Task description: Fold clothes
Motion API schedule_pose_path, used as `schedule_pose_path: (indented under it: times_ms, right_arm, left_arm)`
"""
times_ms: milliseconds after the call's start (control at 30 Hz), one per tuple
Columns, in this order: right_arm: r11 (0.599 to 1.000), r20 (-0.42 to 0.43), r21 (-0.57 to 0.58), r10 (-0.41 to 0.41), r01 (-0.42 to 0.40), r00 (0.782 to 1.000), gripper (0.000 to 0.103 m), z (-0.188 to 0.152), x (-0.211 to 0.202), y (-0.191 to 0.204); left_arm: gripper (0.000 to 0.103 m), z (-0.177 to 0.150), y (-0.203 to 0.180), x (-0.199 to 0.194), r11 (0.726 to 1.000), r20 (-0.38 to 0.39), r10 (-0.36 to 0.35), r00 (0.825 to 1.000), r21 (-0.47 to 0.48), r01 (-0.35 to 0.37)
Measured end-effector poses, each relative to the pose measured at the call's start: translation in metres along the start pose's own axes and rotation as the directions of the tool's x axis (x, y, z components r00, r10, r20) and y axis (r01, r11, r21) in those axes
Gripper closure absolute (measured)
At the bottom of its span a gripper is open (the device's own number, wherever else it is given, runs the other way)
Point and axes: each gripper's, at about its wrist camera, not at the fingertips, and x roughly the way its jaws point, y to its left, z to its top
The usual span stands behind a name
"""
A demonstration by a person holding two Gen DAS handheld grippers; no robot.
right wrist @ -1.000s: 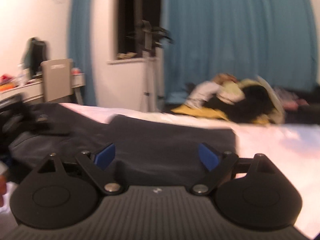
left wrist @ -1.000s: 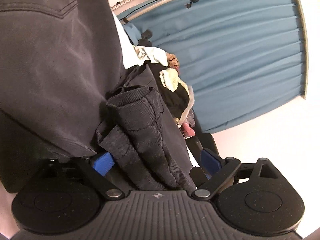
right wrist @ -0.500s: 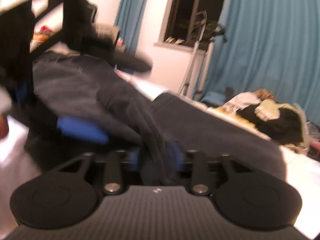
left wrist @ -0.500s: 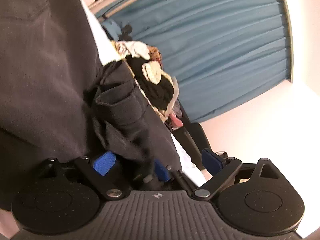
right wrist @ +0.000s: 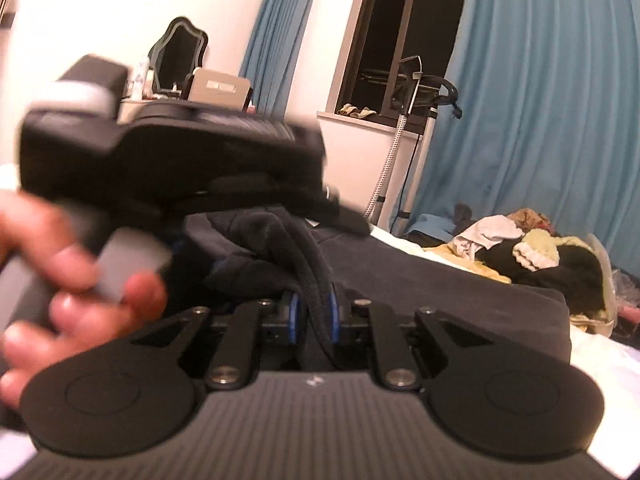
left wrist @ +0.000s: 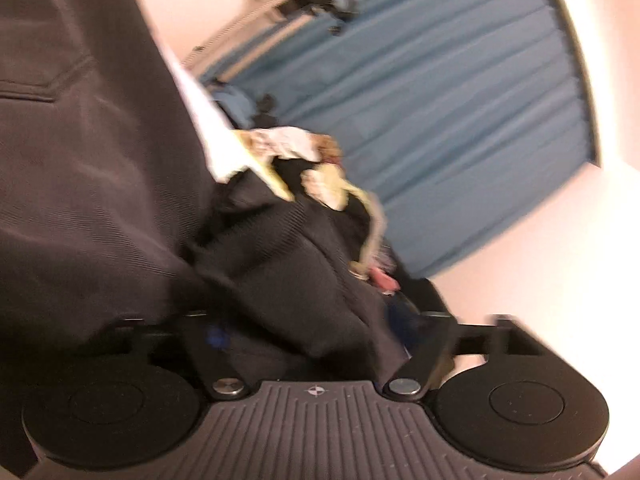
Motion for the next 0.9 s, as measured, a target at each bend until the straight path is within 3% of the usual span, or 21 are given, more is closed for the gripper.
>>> schedule_pose_path:
  times_ms: [67,200,333,433,467,567,633,700,767,900]
  right_arm:
    - [1.0,-0.009,0.0,-0.008,0.008,1.0,0.082,-0.002,0.002,0.002]
    - [0.999,0.031,0.036,0.001,-0.002,1.0,0.076,-0.002,-0.002,-0.003]
    - [0.982,0.123,0.181,0.037,-0.059,0.992,0.069,0.012,-0.021,-0.019]
    - [0.964,0.194,0.238,0.071,-0.117,0.978,0.057,0.023,-0.041,-0.025]
    - [0.958,0.214,0.253,0.078,-0.132,0.974,0.056,0.025,-0.048,-0.027]
    - [0.922,0.217,0.358,0.074,-0.15,0.973,0.05,0.027,-0.059,-0.045]
    - [0.884,0.186,0.452,0.034,-0.117,0.982,0.038,0.022,-0.06,-0.066]
    - [0.835,0.144,0.545,-0.013,-0.069,0.989,0.021,0.016,-0.058,-0.09]
    - [0.775,0.086,0.632,-0.045,-0.02,0.995,0.019,0.006,-0.052,-0.113]
    - [0.581,0.007,0.814,-0.022,0.007,1.0,0.019,-0.03,-0.031,-0.145]
  left_arm:
    - [0.074,0.002,0.002,0.002,1.0,-0.003,0.025,1.0,-0.006,-0.025]
    - [0.083,0.009,-0.015,-0.018,0.995,0.065,0.039,0.997,0.092,-0.044]
    - [0.084,0.018,-0.035,-0.044,0.978,0.151,0.034,0.988,0.198,-0.064]
    - [0.084,0.025,-0.049,-0.064,0.958,0.214,0.024,0.976,0.274,-0.084]
    - [0.084,0.029,-0.046,-0.071,0.953,0.235,0.055,0.971,0.278,-0.121]
    - [0.084,0.048,-0.014,-0.082,0.926,0.226,0.246,0.943,0.234,-0.297]
    - [0.082,0.055,0.009,-0.075,0.903,0.173,0.359,0.917,0.183,-0.388]
    - [0.076,0.054,0.022,-0.065,0.887,0.14,0.411,0.901,0.166,-0.43]
    - [0.073,0.049,0.018,-0.062,0.869,0.156,0.428,0.89,0.201,-0.453]
    - [0.039,0.042,-0.006,-0.072,0.845,0.15,0.441,0.885,0.263,-0.466]
